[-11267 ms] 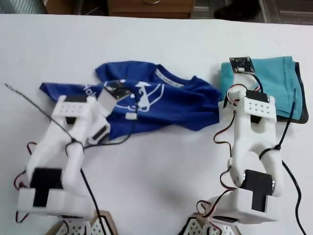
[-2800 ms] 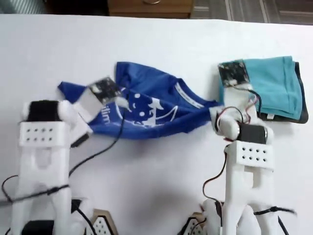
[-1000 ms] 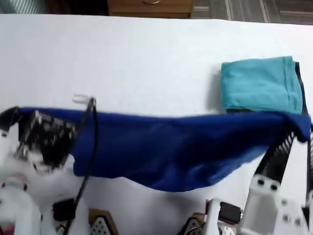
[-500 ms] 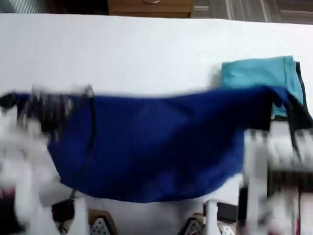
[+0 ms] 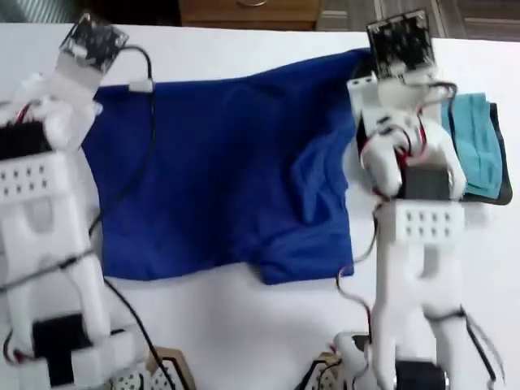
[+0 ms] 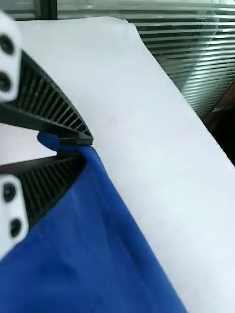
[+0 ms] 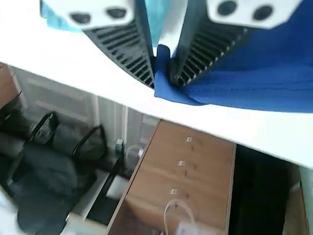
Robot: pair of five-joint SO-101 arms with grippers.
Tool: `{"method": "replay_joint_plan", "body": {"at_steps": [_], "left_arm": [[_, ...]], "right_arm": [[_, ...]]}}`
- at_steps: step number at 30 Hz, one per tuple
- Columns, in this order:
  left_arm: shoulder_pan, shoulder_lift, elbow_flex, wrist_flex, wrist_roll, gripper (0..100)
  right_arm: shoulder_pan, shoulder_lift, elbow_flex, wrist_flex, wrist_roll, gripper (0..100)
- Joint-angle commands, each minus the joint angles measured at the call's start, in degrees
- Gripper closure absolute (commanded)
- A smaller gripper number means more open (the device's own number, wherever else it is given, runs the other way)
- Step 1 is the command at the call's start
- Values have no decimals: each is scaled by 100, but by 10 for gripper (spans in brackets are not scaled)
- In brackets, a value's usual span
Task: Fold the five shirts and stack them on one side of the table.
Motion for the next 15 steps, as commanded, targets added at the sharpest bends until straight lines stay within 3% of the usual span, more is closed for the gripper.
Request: {"method": "replay_joint_plan", "body": {"at_steps": [1,10,15], "left_arm": [[26,633,-1385,193,88,975],[18,2330,-4154,897,105,975],[62,2892,-4910,1064,105,975]], "right_arm": [[22,505,-730,-198,-9,978],[-4,1631,-1987,-189,-9,978],[-4,1877,-2154,-189,-9,978]]}}
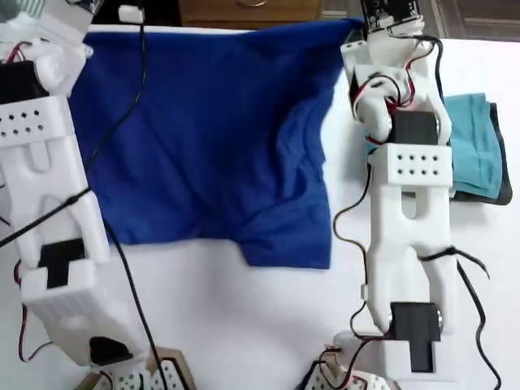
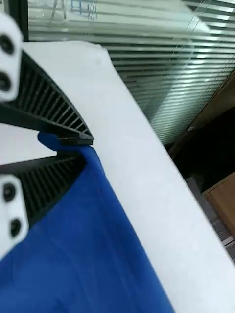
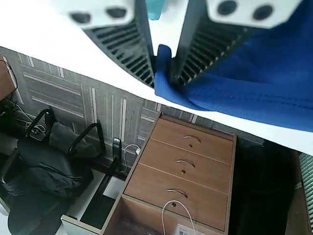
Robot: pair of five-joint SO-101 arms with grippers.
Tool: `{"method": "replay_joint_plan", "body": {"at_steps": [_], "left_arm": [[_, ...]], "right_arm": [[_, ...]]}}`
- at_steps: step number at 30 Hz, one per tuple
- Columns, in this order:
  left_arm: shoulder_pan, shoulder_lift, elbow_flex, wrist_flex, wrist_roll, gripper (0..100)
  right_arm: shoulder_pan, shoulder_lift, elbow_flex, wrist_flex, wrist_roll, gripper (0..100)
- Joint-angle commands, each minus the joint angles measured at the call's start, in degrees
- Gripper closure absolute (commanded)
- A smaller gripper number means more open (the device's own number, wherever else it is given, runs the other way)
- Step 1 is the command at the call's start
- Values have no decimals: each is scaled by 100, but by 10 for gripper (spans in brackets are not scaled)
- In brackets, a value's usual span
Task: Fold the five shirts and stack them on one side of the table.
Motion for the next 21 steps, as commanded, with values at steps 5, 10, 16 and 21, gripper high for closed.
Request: {"method": "replay_joint_plan", "body": {"at_steps": [5,10,16,21], "left_arm": [[44,712,-497,114,44,975],[44,1336,-505,413,44,975],[26,2084,-505,1187,0,975],[18,2585,-549,1714,0,975]], "right_arm": [[-4,444,-299,13,-9,978],[-13,936,-290,444,-18,978],[-84,1297,-281,1596,-9,978],[-295,1437,-281,2387,-9,978]]}}
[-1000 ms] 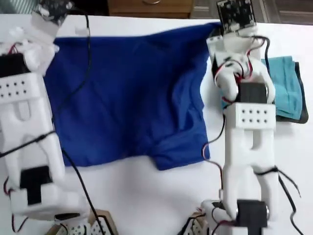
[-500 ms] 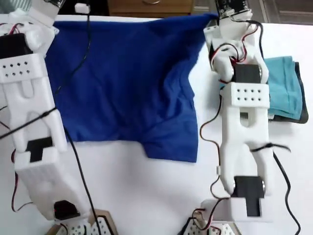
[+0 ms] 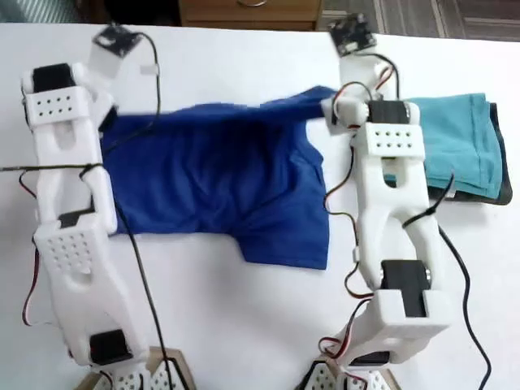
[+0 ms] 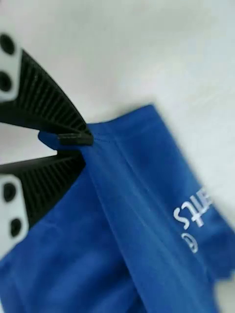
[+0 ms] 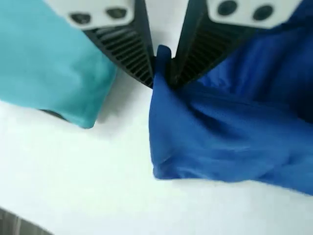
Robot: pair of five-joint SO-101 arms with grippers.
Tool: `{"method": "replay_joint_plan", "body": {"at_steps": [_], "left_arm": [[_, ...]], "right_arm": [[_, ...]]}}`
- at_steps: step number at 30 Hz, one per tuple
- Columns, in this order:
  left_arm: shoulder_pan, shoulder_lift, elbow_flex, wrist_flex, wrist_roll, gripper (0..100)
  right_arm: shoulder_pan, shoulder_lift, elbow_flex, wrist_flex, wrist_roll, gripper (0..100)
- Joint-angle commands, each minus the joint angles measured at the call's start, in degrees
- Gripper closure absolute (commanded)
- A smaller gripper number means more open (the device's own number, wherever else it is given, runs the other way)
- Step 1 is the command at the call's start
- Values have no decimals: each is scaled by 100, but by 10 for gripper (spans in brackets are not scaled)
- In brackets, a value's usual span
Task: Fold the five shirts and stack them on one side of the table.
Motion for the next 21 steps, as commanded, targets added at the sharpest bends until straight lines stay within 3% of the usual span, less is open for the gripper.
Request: {"method": "replay_joint_plan", "body": {"at_steps": [1,7,13,18,21], "left_arm": [[-18,70,-286,378,9,975],[-26,105,-286,1152,-9,975],[-369,105,-171,1231,-114,975],[-695,-334,813,1213,-642,974],[-747,-782,1543,1187,-765,974]], "right_arm": [[-92,-57,-273,514,-9,978],[-189,-75,-404,1376,0,978],[-198,-75,-360,2308,0,978],[-303,-259,-246,2774,0,978],[-611,-980,545,2721,0,978]]}}
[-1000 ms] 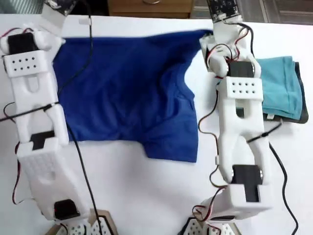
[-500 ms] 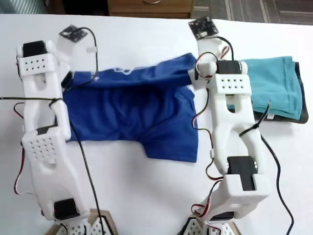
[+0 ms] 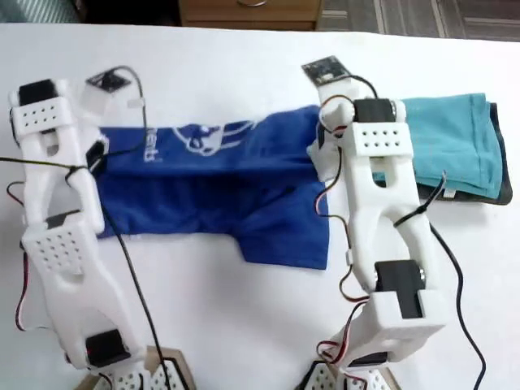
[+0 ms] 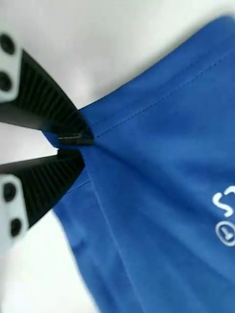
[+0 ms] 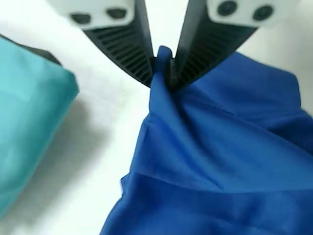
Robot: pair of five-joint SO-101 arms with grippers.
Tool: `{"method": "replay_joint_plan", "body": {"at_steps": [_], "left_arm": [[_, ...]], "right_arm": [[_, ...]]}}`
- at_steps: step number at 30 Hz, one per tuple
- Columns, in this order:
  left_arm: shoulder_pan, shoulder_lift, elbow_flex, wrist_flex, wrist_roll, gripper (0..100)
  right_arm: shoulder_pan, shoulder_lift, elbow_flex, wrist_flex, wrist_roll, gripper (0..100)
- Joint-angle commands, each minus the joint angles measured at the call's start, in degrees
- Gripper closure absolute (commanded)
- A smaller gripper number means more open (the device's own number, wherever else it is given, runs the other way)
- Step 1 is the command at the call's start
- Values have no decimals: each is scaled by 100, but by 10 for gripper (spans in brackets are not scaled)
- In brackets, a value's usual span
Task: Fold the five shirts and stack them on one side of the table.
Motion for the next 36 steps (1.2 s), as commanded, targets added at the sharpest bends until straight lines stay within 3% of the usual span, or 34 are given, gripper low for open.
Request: {"method": "replay_joint_plan", "body": {"at_steps": [1,6,10,16,29,36], "left_arm": [[-158,-862,699,-9,-141,974],[-141,-1468,1859,-501,-141,974],[-44,-1996,2457,-527,-141,974],[-9,-2734,3108,-571,-149,974],[-44,-2752,3626,-677,-149,974],[-53,-2699,4488,-1442,-149,974]], "right_arm": [[-365,-1147,897,-119,0,978],[-532,-2914,3130,-1253,0,978],[-382,-3600,3947,-1429,0,978],[-92,-3697,4123,-1279,220,978],[-127,-4145,3842,-549,422,978],[-84,-4224,4352,-532,440,978]]}}
